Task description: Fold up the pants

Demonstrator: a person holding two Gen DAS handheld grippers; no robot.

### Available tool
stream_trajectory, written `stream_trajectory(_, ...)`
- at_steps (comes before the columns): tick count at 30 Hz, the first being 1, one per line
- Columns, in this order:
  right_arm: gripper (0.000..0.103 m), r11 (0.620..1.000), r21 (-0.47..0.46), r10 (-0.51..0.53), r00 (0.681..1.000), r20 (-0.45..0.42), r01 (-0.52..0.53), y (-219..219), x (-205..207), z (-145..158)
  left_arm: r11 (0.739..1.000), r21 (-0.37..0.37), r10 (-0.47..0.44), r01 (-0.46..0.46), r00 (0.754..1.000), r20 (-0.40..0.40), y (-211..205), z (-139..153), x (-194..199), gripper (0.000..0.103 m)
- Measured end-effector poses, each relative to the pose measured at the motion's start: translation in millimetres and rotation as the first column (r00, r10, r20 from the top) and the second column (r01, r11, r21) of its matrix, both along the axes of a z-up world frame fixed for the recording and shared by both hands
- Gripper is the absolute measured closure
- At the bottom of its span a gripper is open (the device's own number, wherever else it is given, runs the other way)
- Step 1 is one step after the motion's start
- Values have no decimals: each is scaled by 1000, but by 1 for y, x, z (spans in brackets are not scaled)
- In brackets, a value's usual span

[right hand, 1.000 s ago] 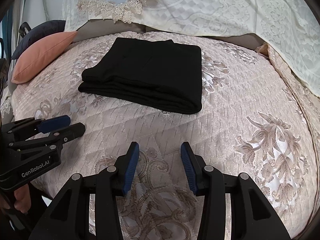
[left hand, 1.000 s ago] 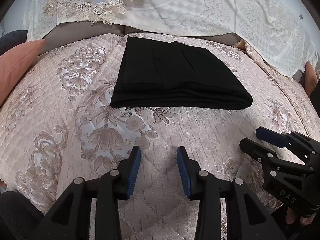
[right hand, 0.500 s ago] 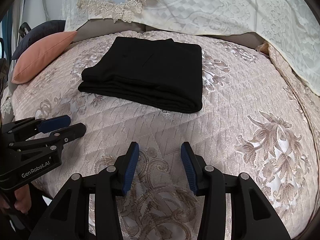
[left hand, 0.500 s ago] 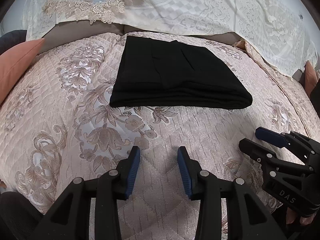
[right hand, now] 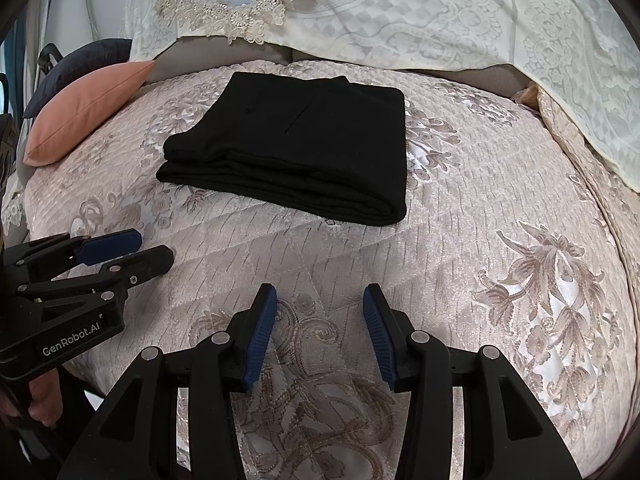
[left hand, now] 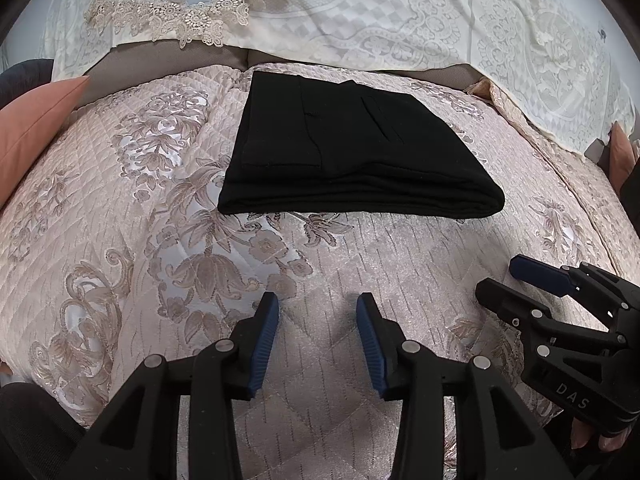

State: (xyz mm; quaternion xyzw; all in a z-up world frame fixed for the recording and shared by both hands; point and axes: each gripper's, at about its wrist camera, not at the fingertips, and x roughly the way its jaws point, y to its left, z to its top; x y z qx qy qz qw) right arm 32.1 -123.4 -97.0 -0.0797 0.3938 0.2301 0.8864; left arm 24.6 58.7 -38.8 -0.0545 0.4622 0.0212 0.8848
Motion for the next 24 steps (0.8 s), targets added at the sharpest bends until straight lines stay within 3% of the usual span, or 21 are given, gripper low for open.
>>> stream_trajectory(24,56,1000,-1,0,1000,-1,0,0,0,0,1000,0,-1,1,1000,1,-2,0,0,58)
